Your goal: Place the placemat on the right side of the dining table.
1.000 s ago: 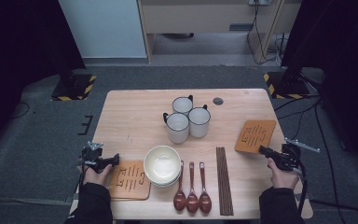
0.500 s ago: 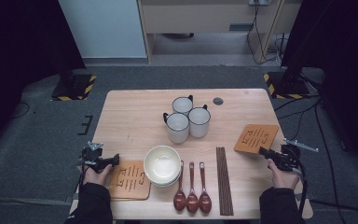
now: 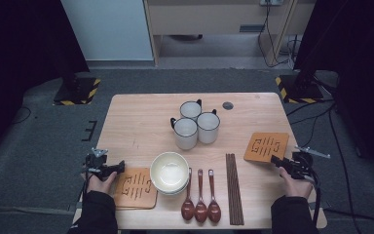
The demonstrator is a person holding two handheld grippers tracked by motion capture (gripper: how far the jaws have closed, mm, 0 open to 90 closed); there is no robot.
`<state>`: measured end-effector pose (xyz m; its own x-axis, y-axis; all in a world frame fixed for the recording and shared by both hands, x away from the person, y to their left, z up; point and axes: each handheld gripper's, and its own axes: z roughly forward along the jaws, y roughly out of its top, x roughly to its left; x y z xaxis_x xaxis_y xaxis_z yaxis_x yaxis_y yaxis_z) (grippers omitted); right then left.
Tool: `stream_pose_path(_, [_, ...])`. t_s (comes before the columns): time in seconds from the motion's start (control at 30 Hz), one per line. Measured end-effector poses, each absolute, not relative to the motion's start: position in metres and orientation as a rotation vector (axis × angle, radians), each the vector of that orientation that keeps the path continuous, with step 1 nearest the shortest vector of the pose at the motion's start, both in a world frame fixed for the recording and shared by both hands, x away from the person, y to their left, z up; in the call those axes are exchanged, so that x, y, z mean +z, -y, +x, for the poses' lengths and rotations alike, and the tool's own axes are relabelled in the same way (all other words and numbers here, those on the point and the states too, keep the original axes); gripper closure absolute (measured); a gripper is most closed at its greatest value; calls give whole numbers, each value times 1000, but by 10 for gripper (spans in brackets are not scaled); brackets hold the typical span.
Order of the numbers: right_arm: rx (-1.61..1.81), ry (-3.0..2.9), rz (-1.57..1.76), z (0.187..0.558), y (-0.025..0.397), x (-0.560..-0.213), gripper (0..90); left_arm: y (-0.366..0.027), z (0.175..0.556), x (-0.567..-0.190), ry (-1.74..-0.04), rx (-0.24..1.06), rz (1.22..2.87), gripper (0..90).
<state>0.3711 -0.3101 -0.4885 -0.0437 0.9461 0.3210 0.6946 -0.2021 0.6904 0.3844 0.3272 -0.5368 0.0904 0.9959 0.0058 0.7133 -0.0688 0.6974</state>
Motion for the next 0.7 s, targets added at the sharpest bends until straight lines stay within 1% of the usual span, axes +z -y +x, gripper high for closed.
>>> stream_pose_path(0.27, [997, -1751, 1915, 374, 312, -495, 517, -327, 384, -537, -1676, 687, 1840, 0])
stream_pose_path(0.53, [965, -1772, 1952, 378, 320, -506, 493, -327, 384, -537, -1676, 687, 1840, 0])
stream_pose_path(0.6, [895, -1782, 1915, 378, 319, -507, 495, -327, 384, -537, -1676, 687, 1840, 0])
stream_pose_path(0.7, [885, -1778, 1913, 379, 319, -508, 462, -327, 384, -537, -1676, 687, 1840, 0])
